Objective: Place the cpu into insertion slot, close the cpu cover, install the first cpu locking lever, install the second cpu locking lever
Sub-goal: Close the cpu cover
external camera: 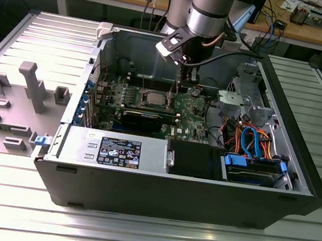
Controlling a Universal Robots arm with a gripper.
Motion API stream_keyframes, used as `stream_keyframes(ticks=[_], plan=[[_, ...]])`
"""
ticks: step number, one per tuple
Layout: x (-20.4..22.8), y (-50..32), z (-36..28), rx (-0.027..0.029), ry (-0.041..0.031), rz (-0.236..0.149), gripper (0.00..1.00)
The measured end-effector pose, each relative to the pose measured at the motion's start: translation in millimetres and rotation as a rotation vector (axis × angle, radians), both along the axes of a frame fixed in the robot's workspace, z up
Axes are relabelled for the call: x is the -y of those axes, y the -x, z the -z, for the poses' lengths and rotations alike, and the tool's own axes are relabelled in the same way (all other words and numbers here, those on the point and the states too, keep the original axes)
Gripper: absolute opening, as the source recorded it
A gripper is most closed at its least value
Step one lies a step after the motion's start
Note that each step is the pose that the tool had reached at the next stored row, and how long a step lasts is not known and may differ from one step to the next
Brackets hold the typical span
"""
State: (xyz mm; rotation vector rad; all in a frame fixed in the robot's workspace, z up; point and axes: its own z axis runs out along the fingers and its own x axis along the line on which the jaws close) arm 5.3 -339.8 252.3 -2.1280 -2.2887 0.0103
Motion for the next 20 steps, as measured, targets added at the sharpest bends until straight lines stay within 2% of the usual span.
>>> stream_keyframes(ticks=[6,17,20], plan=[[0.0,3.4,0.0,0.0000,0.0000,0.000,0.11],[0.0,4.0,0.0,0.0000,0.0000,0.000,0.11],[0.0,7.7,0.0,0.0000,0.0000,0.000,0.11]])
